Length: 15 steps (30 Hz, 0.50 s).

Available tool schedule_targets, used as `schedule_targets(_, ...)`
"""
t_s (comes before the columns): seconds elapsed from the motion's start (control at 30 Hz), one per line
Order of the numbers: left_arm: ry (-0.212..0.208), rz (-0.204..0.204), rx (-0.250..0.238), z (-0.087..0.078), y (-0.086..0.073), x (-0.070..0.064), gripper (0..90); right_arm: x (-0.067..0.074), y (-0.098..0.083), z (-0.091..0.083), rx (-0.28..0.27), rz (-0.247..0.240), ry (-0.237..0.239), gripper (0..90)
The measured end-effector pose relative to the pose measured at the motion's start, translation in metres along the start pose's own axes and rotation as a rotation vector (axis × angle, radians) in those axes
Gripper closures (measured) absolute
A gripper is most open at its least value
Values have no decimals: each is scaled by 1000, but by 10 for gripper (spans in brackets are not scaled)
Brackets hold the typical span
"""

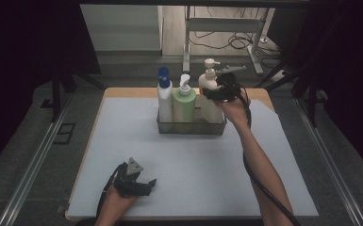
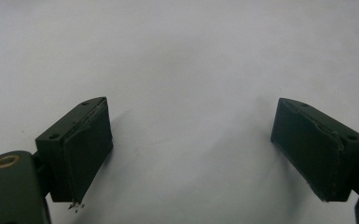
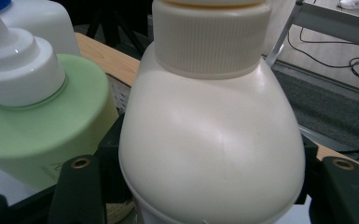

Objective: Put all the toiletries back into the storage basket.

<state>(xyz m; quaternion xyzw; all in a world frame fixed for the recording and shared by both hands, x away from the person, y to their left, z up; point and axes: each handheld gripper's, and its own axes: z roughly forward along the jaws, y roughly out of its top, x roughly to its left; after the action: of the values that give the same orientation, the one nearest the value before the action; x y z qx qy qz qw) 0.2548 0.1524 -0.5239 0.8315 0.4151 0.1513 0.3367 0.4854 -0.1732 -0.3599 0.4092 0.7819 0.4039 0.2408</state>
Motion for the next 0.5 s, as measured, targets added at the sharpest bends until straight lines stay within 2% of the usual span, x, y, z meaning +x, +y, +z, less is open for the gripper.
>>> schedule_targets(0.5, 0, 0, -1, 0, 0, 0, 121, 2, -14, 0, 33, 15, 11, 367)
